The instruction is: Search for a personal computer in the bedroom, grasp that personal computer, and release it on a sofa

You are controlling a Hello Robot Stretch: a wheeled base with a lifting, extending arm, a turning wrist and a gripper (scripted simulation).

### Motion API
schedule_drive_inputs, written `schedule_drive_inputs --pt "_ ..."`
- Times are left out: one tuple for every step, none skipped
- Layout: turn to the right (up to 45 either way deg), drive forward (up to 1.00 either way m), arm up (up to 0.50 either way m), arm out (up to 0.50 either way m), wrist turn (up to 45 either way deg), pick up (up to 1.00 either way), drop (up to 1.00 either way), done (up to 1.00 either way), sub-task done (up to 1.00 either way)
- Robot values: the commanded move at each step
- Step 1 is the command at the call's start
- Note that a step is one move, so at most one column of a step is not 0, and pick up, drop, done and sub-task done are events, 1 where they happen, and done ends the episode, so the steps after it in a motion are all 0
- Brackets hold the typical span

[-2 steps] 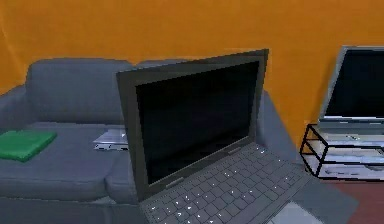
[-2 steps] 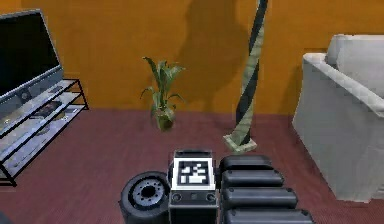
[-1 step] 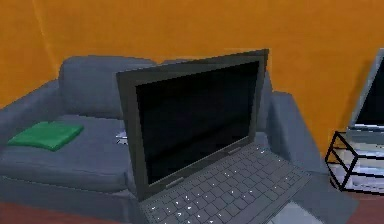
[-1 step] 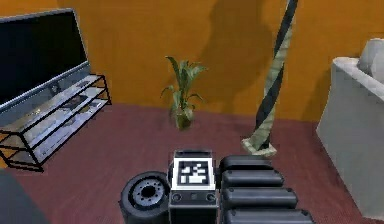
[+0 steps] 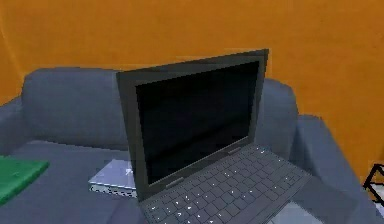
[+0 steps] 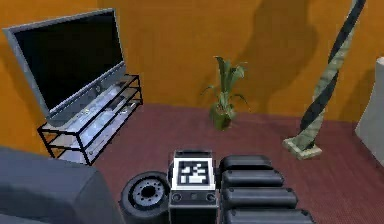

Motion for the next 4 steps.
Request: schedule_drive_inputs --pt "-45.0 0.00 0.00 0.00 0.0 0.00 0.00 0.00 0.00" --pt "-45.0 0.00 0.00 0.00 0.0 0.00 0.00 0.00 0.00" --pt "-9.0 0.00 0.00 0.00 0.0 0.00 0.00 0.00 0.00" --pt "0.0 0.00 0.00 0.48 0.0 0.00 0.00 0.00 0.00"
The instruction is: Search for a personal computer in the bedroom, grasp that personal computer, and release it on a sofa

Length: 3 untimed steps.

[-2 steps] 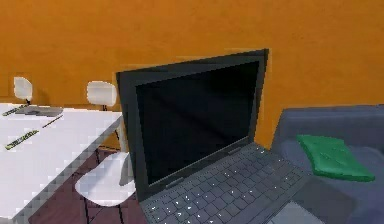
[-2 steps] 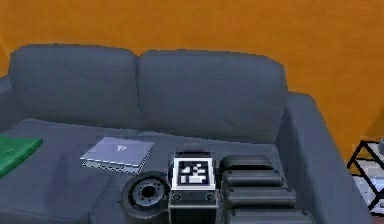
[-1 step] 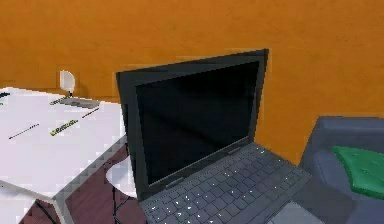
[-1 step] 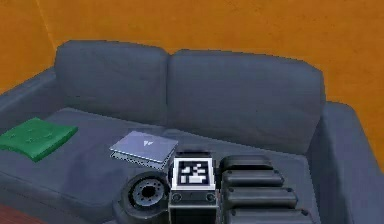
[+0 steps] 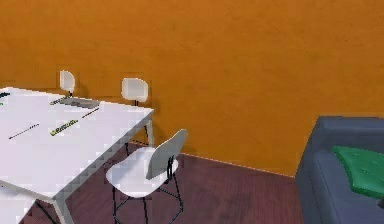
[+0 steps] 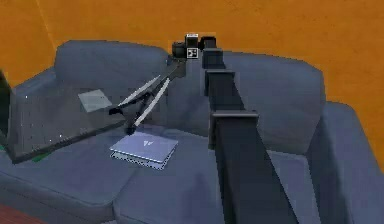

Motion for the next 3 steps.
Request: schedule_drive_inputs --pt "0.0 0.00 0.00 0.00 45.0 0.00 0.00 0.00 0.00" --pt "0.0 0.00 0.00 0.00 27.0 0.00 0.00 0.00 0.00" --pt "0.0 0.00 -0.24 0.00 0.0 0.00 0.00 0.00 0.00"
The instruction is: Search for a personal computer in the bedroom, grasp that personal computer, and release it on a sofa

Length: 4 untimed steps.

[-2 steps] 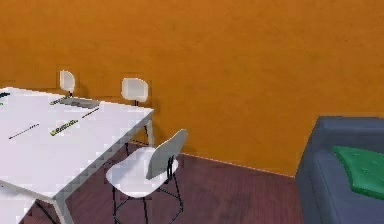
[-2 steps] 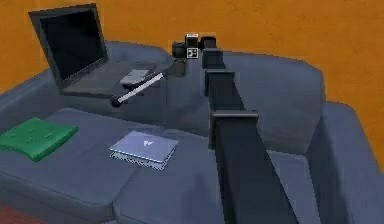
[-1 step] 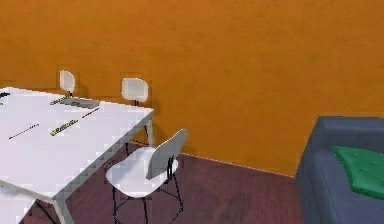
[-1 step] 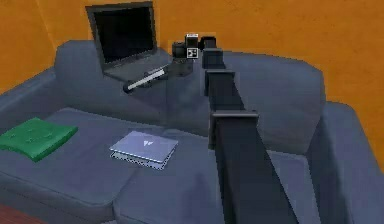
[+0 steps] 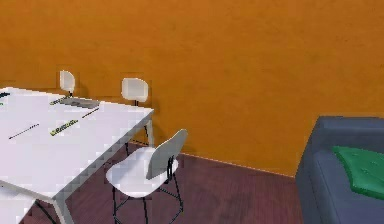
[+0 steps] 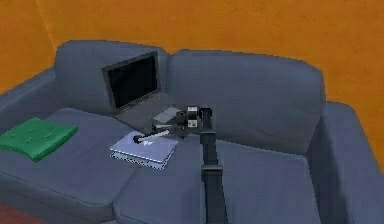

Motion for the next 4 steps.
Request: schedule_drive_inputs --pt "0.0 0.00 -0.32 0.00 0.0 0.00 0.00 0.00 0.00" --pt "0.0 0.00 0.00 0.00 0.0 0.00 1.00 0.00 0.00" --pt "0.0 0.00 0.10 0.00 0.0 0.00 0.00 0.00 0.00" --pt "0.0 0.00 0.00 -0.08 0.0 0.00 0.00 0.00 0.00"
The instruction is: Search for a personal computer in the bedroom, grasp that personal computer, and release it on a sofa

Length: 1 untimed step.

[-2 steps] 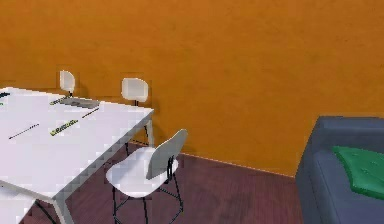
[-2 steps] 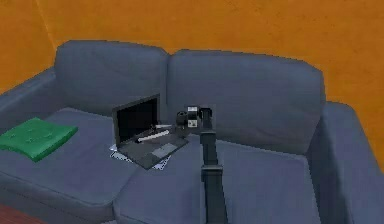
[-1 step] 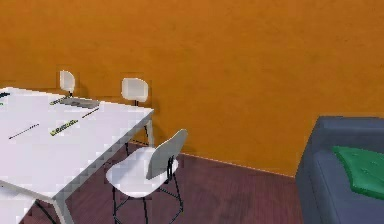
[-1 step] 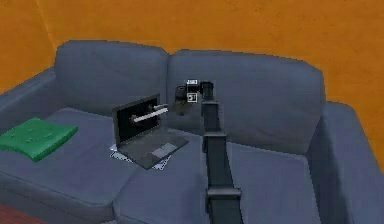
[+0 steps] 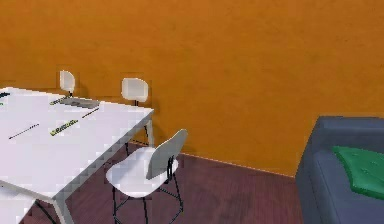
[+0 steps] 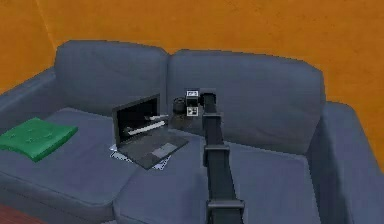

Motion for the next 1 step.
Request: schedule_drive_inputs --pt "0.0 0.00 0.00 0.00 0.0 0.00 0.00 1.00 0.00"
